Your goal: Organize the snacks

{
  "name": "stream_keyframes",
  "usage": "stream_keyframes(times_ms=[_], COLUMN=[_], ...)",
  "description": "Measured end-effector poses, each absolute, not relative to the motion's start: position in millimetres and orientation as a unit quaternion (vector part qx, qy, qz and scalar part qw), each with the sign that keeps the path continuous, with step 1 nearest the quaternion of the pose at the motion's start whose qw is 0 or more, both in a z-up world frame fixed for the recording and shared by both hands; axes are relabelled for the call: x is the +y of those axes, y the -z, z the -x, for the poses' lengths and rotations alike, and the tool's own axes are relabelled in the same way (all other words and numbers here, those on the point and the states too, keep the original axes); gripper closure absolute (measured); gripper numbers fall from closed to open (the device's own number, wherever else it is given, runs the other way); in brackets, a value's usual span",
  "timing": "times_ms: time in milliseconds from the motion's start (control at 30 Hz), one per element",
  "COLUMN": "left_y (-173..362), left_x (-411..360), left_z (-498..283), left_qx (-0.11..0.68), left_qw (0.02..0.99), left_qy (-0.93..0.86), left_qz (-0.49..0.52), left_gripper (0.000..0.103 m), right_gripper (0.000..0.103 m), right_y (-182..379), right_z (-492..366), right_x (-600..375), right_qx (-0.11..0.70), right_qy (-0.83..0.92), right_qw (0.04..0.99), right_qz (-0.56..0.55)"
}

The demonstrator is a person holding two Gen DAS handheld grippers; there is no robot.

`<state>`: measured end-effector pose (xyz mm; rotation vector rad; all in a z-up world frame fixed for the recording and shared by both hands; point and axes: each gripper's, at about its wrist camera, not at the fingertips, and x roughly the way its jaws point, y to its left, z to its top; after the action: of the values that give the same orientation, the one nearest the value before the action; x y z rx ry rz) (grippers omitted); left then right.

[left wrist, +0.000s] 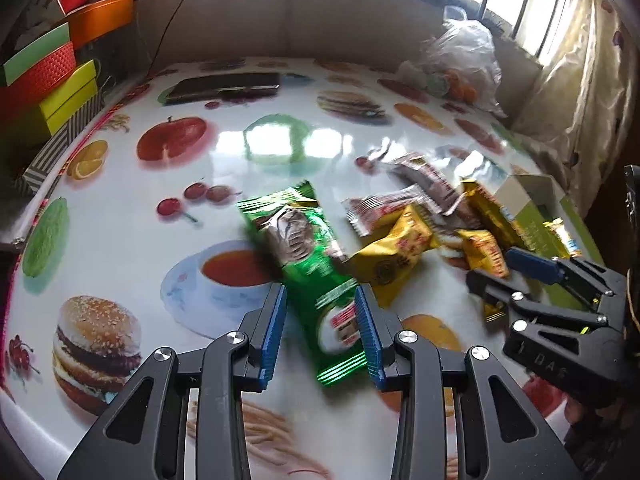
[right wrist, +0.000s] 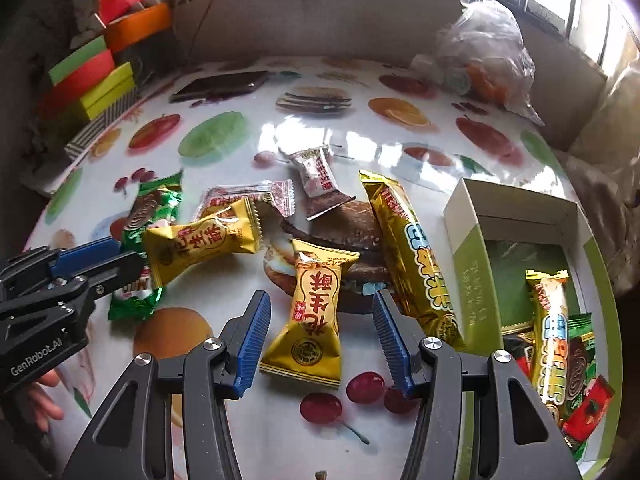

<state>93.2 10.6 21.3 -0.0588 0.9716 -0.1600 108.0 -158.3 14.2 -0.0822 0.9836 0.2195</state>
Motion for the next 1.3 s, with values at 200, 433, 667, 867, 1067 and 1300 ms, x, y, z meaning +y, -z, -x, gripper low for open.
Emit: stream_keyframes(times_ms=[200, 433, 667, 867, 1067, 1300], left_y=[-21, -23, -31, -28, -24, -23], left_x=[21, 30, 30, 16, 3, -10], left_z=[-92, -93, -93, -111, -117, -118], left_qx=[0.464, 0.462, 0.454, 0.459, 0.463, 0.460], left_qw=[0.883, 0.885, 0.889, 0.886, 0.883, 0.883], left_qy=[0.071, 0.058, 0.063, 0.064, 0.075, 0.082], left_qz=[0.027, 0.006, 0.009, -0.014, -0.015, -0.040], left_gripper=[0.066, 0.066, 0.066, 0.066, 0.066, 0.066], right_gripper=[0.077, 0.079, 0.079, 0.079, 0.079, 0.079], right_y=[-11, -12, -14, -20, -20, -16], right_z=[-108, -99, -91, -86, -86, -86], right_x=[-159, -154, -143, -152, -161, -160], right_qx=[0.472, 0.472, 0.471, 0.463, 0.464, 0.469], right_qy=[-0.097, -0.129, -0.147, -0.137, -0.133, -0.136], right_qw=[0.876, 0.872, 0.870, 0.875, 0.875, 0.872], right_qz=[0.029, 0.000, -0.007, -0.015, -0.028, -0.035])
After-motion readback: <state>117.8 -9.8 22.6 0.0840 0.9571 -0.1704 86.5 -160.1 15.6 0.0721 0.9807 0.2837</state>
